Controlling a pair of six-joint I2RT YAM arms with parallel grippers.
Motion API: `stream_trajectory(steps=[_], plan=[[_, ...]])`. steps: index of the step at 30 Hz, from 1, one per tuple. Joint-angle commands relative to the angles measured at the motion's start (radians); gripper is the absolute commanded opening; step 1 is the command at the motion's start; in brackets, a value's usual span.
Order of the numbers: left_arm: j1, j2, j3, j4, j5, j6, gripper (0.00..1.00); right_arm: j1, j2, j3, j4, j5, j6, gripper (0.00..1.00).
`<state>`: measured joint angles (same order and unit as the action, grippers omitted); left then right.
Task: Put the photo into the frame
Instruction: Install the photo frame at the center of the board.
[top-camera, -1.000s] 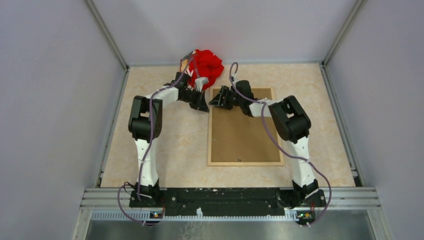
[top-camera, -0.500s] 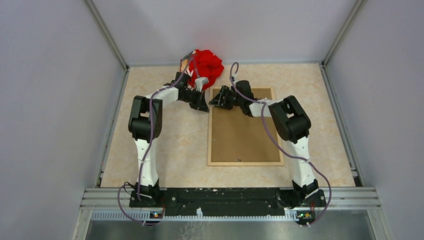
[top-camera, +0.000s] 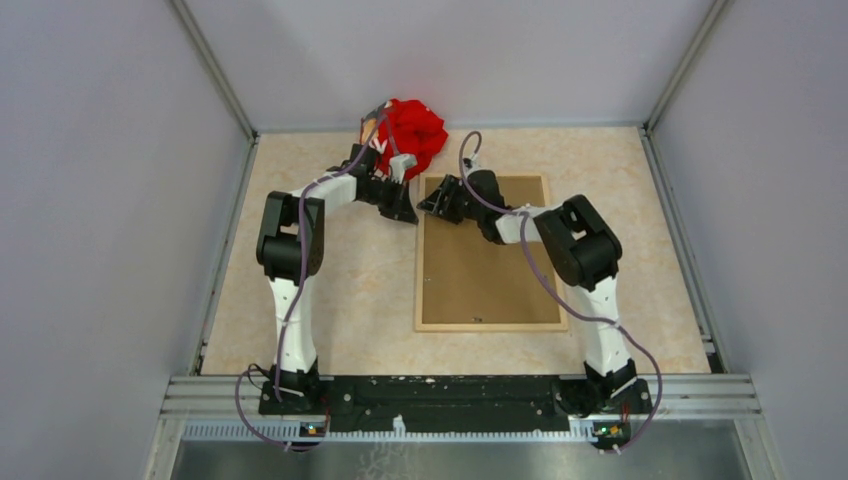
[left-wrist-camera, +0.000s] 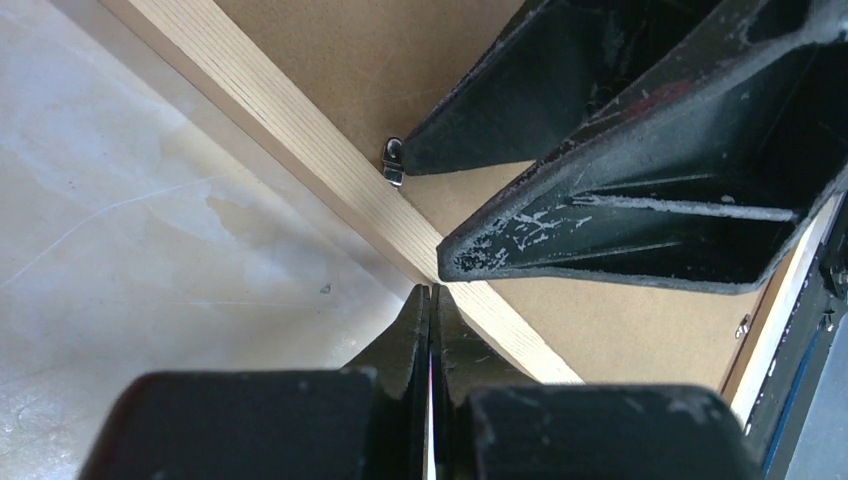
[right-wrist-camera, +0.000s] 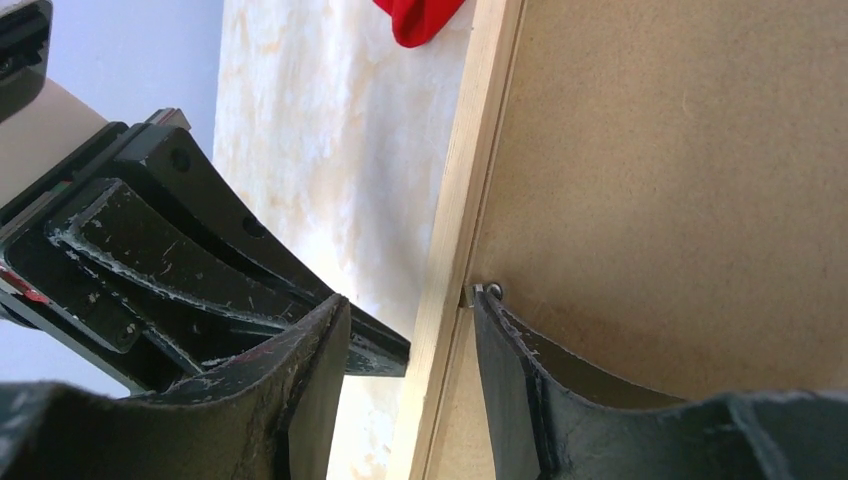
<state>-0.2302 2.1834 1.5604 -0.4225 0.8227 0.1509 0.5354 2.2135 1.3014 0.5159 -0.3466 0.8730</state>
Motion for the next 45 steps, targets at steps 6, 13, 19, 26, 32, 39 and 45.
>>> stream_trajectory(steps=[6,13,19,26,32,39,45], plan=[[-0.020,-0.025,-0.019,0.006,0.036,-0.003,0.00,0.043,-0.107,-0.129,0.058,0.131,0.049,0.60],[0.001,-0.072,-0.012,-0.062,0.031,0.065,0.00,-0.014,-0.277,-0.089,-0.152,0.074,-0.065,0.78],[-0.001,-0.170,-0.130,-0.102,-0.050,0.225,0.01,-0.135,-0.457,-0.113,-0.451,0.164,-0.180,0.84],[-0.092,-0.293,-0.335,-0.032,-0.223,0.404,0.01,-0.375,-0.588,-0.140,-0.745,0.361,-0.267,0.99],[-0.182,-0.357,-0.458,0.004,-0.312,0.513,0.01,-0.467,-0.449,-0.059,-0.817,0.328,-0.270,0.99],[-0.242,-0.417,-0.519,0.002,-0.324,0.593,0.01,-0.470,-0.235,0.100,-0.844,0.245,-0.275,0.99],[-0.283,-0.435,-0.532,-0.021,-0.304,0.633,0.01,-0.454,-0.135,0.198,-0.832,0.142,-0.260,0.99]])
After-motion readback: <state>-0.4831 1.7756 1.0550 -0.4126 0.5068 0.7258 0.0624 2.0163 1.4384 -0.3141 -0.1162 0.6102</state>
